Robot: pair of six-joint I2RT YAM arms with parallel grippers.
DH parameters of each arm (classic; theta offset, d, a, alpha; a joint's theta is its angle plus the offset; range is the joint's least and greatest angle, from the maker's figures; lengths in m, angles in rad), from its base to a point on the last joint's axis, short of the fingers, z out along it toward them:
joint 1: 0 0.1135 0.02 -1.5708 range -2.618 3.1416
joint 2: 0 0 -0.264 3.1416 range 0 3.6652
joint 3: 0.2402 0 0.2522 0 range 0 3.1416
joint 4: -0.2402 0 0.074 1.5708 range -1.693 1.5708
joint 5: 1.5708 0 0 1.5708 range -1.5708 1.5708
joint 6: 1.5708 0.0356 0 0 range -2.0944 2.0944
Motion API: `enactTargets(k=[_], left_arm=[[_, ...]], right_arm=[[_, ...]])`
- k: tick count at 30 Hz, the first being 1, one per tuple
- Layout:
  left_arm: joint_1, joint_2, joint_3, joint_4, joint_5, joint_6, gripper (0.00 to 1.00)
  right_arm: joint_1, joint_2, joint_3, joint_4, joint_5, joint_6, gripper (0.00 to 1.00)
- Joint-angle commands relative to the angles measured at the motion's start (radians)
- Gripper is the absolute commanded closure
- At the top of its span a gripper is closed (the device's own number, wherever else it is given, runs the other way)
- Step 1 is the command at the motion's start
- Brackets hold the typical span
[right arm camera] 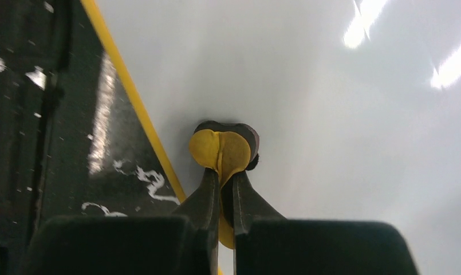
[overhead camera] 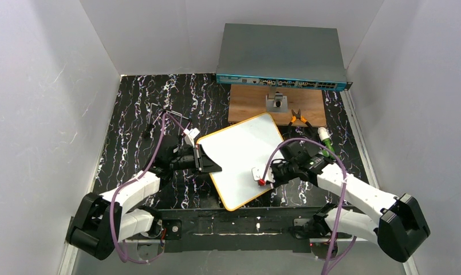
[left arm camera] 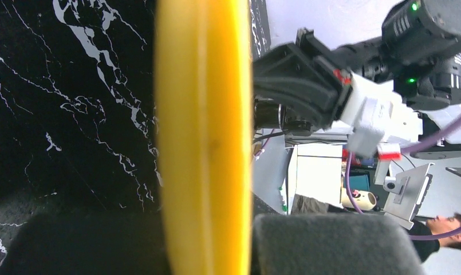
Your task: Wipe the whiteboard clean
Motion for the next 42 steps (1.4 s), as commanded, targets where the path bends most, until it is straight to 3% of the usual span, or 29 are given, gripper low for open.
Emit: enactTargets(k=[1,5,9,13,18,22,33,38,42], left_arm=[[-0.003,-0.065,-0.003,0.076,0.051,0.008,1.00],[-0.004,-0.057,-0.003,0.085,0.058,0.008,1.00],[-0.003,-0.041,-0.006,0.117,0.059,-0.006,1.00],[-0.003,-0.039,-0.010,0.131,0.056,-0.013,1.00],[-0.003,-0.044,-0.013,0.124,0.052,-0.012,1.00],[-0.003,-0.040,-0.016,0.134,0.053,-0.017,1.00],[-0.004,-0.084,-0.033,0.109,0.052,-0.003,1.00],[-0.003,-0.078,-0.035,0.122,0.052,-0.006,1.00],[-0.003,-0.070,-0.034,0.133,0.051,-0.010,1.00]], right_arm=[[-0.156,-0.035,-0.052,0.022,0.059,-0.068,0.99],[-0.361,0.008,-0.039,0.021,0.068,-0.134,0.99],[-0.408,0.063,-0.002,-0.010,0.061,-0.144,0.99],[-0.307,0.015,-0.025,-0.033,-0.002,-0.127,0.99],[-0.067,-0.055,-0.021,-0.080,-0.078,-0.038,0.99],[-0.028,-0.016,0.025,-0.042,-0.070,0.066,0.99],[-0.427,0.155,0.064,0.012,0.093,0.104,0.99],[-0.471,0.210,0.056,0.009,0.138,0.126,0.99],[-0.416,0.157,0.045,-0.051,0.006,0.126,0.99]])
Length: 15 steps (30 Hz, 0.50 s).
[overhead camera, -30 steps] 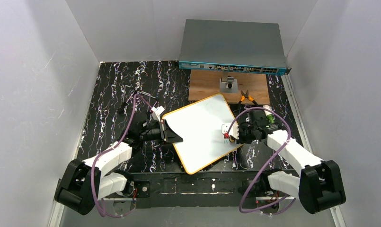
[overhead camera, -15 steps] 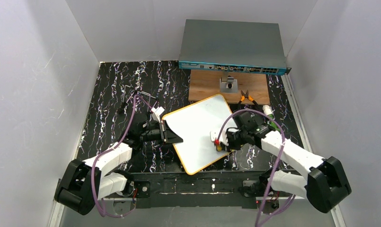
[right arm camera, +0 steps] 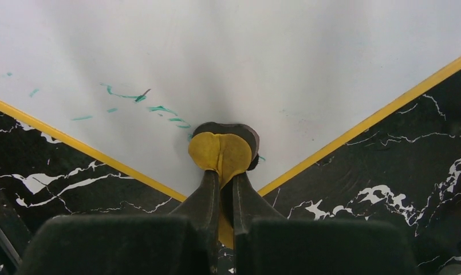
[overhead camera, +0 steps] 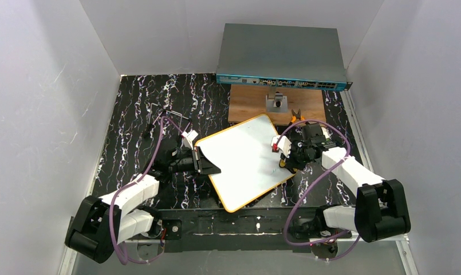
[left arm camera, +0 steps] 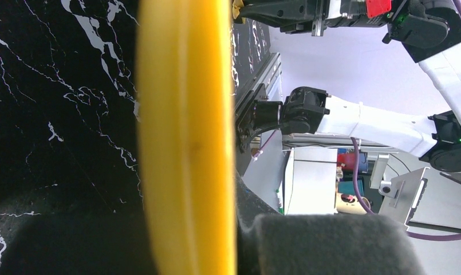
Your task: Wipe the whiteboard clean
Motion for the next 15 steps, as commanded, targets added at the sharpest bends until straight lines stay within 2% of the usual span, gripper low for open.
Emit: enactTargets(k=[1,6,9,12,15], left_arm=[[-0.003,-0.033,0.016,0.110,0.062,0.021,1.00],[-0.003,-0.014,0.026,0.108,0.067,0.023,1.00],[-0.004,-0.019,0.024,0.103,0.065,0.027,1.00],[-0.003,-0.025,0.019,0.098,0.065,0.029,1.00],[-0.003,-0.033,0.016,0.092,0.068,0.032,1.00]], right_arm=[[0.087,-0.047,-0.009,-0.063,-0.076,0.010,0.99],[0.318,-0.064,0.043,-0.061,-0.154,0.102,0.99],[0.412,-0.043,0.085,-0.061,-0.198,0.146,0.99],[0.407,-0.017,0.098,-0.054,-0.150,0.163,0.99],[0.293,-0.008,0.070,-0.041,-0.104,0.145,0.99]])
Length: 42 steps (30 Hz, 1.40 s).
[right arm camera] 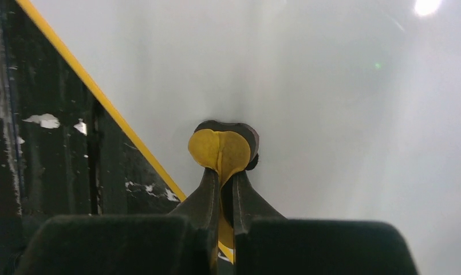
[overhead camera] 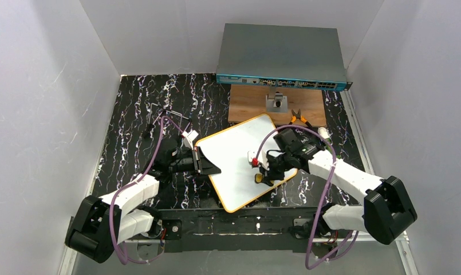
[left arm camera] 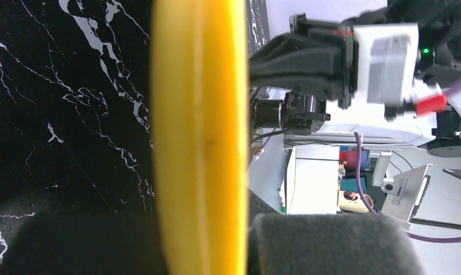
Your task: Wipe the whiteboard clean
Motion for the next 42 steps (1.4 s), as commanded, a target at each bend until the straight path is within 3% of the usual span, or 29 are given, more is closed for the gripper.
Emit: enactTargets(k=[1,4,8,15,18,21,26,29,31,37,42], left_arm=[[-0.003,-0.036,0.016,0.087,0.064,0.028,1.00],[-0.003,-0.038,0.023,0.080,0.068,0.032,1.00],[-0.003,-0.026,0.031,0.087,0.070,0.032,1.00],[-0.004,-0.020,0.030,0.094,0.068,0.028,1.00],[-0.003,-0.012,0.029,0.103,0.068,0.025,1.00],[-0.003,0.000,0.031,0.115,0.070,0.018,1.00],[-0.003,-0.003,0.029,0.115,0.066,0.017,1.00],[-0.003,-0.011,0.025,0.104,0.066,0.021,1.00],[-0.004,-0.023,0.023,0.095,0.065,0.024,1.00],[-0.003,-0.044,0.019,0.088,0.061,0.027,1.00],[-0.003,-0.031,0.012,0.128,0.058,0.009,1.00]], right_arm=[[-0.162,0.019,0.004,-0.004,0.043,0.008,0.99],[-0.327,0.043,-0.006,-0.004,0.086,-0.046,0.99],[-0.459,0.121,0.019,0.004,0.145,-0.068,0.99],[-0.492,0.178,0.022,-0.053,0.104,-0.108,0.99],[-0.416,0.137,-0.015,-0.110,0.076,-0.202,0.99],[-0.311,0.063,-0.023,-0.167,-0.050,-0.242,0.99],[-0.057,0.023,-0.003,-0.132,-0.116,-0.147,0.99],[-0.018,0.021,0.026,-0.086,-0.151,-0.051,0.99],[-0.057,0.039,0.072,-0.083,-0.093,0.003,0.99],[-0.356,0.042,0.124,-0.142,-0.073,0.021,0.99],[-0.472,0.078,0.089,-0.117,0.017,0.045,0.99]])
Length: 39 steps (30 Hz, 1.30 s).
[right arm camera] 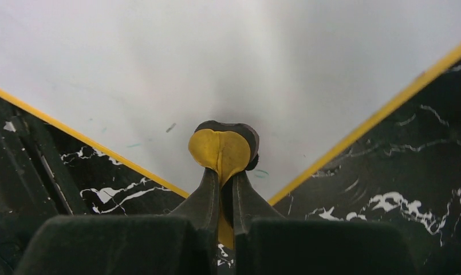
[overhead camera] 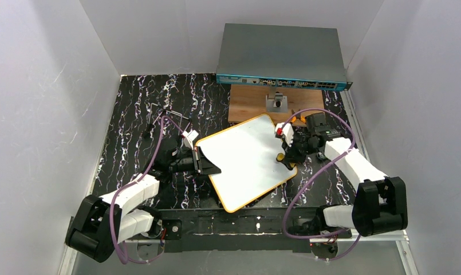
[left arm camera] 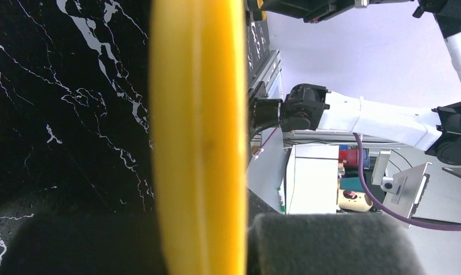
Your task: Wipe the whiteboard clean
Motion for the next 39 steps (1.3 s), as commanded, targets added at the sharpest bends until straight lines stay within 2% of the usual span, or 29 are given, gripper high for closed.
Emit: enactTargets(k=[1,8,15,19,23,26,29,33,36,39], left_arm=[[-0.004,-0.033,0.011,0.128,0.051,0.000,1.00],[-0.003,-0.055,-0.011,0.136,0.017,-0.024,1.00],[-0.004,-0.073,-0.053,0.165,-0.045,-0.069,1.00],[-0.008,-0.062,-0.078,0.206,-0.069,-0.099,1.00],[-0.013,-0.060,-0.082,0.211,-0.077,-0.102,1.00],[-0.015,-0.070,-0.084,0.198,-0.080,-0.096,1.00],[-0.014,-0.085,-0.086,0.179,-0.082,-0.087,1.00],[-0.014,-0.106,-0.094,0.167,-0.094,-0.082,1.00],[-0.014,-0.127,-0.106,0.171,-0.123,-0.097,1.00],[-0.014,-0.170,-0.131,0.167,-0.176,-0.128,1.00]], right_arm=[[-0.064,0.045,-0.006,-0.004,0.060,0.056,0.99],[-0.135,0.145,0.023,0.028,0.121,0.207,0.99],[-0.136,0.267,0.061,-0.061,0.096,0.313,0.99],[-0.101,0.310,0.096,-0.122,0.069,0.321,0.99],[0.010,0.332,0.115,-0.194,0.001,0.293,0.99],[0.114,0.339,0.124,-0.245,-0.065,0.244,0.99],[0.152,0.308,0.151,-0.281,-0.176,0.215,0.99],[0.001,0.215,0.187,-0.171,-0.186,0.350,0.99],[-0.126,0.191,0.182,-0.104,-0.102,0.436,0.99],[-0.169,0.207,0.160,-0.101,-0.030,0.489,0.99]])
